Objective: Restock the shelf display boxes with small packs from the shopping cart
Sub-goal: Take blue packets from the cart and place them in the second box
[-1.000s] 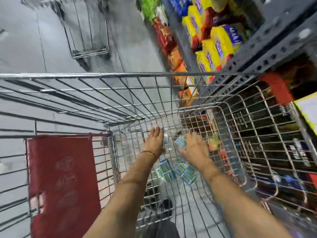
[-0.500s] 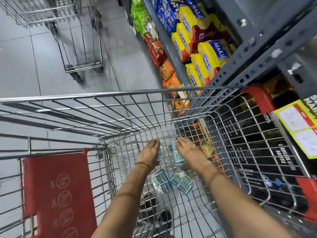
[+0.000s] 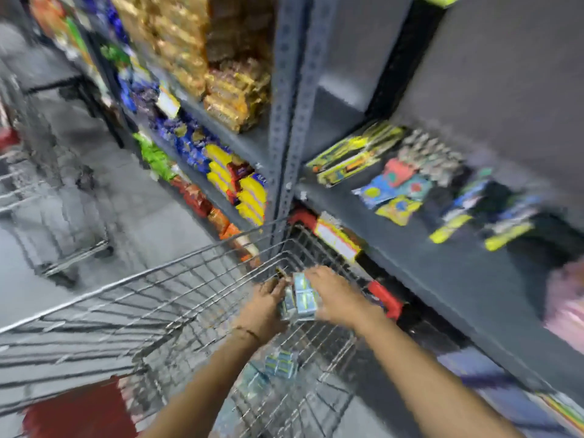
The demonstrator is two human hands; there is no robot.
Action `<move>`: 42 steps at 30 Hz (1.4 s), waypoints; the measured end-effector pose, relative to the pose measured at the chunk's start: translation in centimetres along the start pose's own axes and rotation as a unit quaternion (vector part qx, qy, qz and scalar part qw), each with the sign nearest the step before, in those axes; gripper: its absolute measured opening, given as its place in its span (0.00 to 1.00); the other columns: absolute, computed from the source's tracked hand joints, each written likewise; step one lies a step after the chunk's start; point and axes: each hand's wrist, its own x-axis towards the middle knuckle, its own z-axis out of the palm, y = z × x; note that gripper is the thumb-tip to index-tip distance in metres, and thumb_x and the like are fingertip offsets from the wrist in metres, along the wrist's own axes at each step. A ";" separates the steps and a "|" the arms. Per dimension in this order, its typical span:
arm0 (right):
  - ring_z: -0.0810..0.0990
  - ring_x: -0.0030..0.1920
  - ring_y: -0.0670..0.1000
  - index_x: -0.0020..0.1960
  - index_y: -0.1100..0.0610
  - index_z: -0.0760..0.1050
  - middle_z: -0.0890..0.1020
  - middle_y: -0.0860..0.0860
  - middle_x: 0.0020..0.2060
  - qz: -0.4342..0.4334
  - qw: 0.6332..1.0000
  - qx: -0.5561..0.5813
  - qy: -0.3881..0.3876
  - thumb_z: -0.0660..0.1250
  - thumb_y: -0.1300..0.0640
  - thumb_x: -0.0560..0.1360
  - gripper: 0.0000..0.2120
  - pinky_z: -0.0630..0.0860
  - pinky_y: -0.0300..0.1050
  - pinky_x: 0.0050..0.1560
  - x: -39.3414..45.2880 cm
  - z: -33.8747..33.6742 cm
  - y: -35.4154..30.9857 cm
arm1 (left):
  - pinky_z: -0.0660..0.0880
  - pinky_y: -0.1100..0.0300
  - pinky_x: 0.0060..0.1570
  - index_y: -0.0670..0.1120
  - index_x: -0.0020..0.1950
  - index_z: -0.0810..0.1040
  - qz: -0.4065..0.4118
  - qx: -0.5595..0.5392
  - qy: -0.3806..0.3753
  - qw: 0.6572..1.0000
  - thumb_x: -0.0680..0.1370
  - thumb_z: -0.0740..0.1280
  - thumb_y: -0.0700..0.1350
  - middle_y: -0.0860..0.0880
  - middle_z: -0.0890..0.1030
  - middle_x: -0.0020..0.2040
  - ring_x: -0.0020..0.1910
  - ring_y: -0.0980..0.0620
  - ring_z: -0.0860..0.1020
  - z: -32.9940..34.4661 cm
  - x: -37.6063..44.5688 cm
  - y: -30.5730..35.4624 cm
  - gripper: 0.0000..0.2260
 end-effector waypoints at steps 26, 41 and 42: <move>0.77 0.56 0.51 0.67 0.56 0.70 0.78 0.58 0.62 0.416 0.875 0.129 0.212 0.73 0.62 0.60 0.35 0.72 0.37 0.56 -52.7 -13.2 19.9 | 0.70 0.55 0.65 0.45 0.69 0.66 0.391 0.126 -0.127 0.903 0.64 0.77 0.45 0.41 0.73 0.67 0.64 0.43 0.73 8.6 -4.4 55.6 0.36; 0.79 0.57 0.54 0.62 0.51 0.75 0.80 0.53 0.60 0.436 0.863 0.209 0.145 0.70 0.65 0.69 0.23 0.77 0.44 0.58 -52.9 -9.0 25.5 | 0.71 0.52 0.65 0.45 0.64 0.73 0.370 0.184 -0.172 0.894 0.71 0.73 0.43 0.42 0.76 0.64 0.62 0.43 0.74 13.6 -1.5 57.2 0.23; 0.79 0.57 0.55 0.61 0.52 0.76 0.80 0.54 0.60 0.446 0.862 0.197 0.139 0.69 0.65 0.70 0.21 0.77 0.46 0.58 -52.7 -9.0 25.6 | 0.70 0.51 0.66 0.45 0.63 0.74 0.373 0.198 -0.162 0.892 0.72 0.71 0.43 0.43 0.77 0.63 0.61 0.43 0.75 13.7 -1.4 57.1 0.20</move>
